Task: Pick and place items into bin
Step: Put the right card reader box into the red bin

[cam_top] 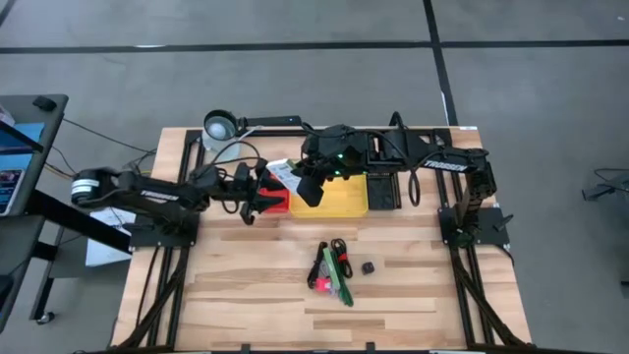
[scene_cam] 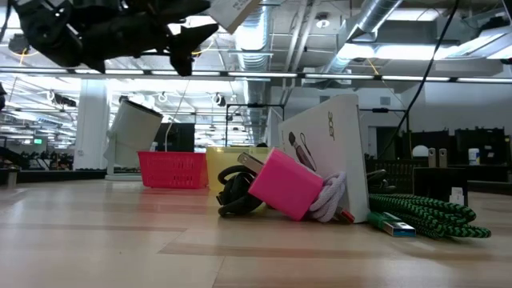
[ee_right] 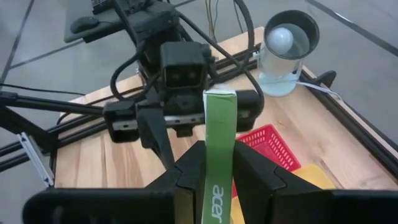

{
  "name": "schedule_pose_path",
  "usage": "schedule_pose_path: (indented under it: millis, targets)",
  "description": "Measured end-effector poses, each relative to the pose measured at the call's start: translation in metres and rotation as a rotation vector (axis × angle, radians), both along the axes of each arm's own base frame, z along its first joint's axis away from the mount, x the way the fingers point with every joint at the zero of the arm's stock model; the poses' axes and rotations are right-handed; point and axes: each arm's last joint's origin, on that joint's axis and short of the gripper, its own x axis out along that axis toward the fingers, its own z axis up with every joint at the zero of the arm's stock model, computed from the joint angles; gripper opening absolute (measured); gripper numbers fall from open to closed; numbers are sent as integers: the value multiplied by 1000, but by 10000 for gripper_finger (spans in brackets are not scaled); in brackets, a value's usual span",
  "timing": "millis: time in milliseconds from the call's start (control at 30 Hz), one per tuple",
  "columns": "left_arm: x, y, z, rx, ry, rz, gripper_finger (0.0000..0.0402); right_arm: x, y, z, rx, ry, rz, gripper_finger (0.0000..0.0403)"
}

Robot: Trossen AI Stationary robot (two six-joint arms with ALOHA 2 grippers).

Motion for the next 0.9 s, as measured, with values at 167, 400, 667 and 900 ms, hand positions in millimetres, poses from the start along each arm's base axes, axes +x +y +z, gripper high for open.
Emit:
schedule_pose_path:
  millis: [167, 400, 667, 900]
  targets:
    - [12, 2, 0, 0, 16, -16, 187, 0, 2, 0, -2, 3, 4, 64]
    - [15, 3, -1, 10, 20, -20, 187, -1, 4, -2, 3, 25, 10, 64]
    - [14, 8, 2, 14, 2, 12, 187, -2, 7, -3, 11, 35, 13, 64]
    - [12, 7, 6, 24, -45, 12, 187, 0, 7, -1, 11, 12, 14, 64]
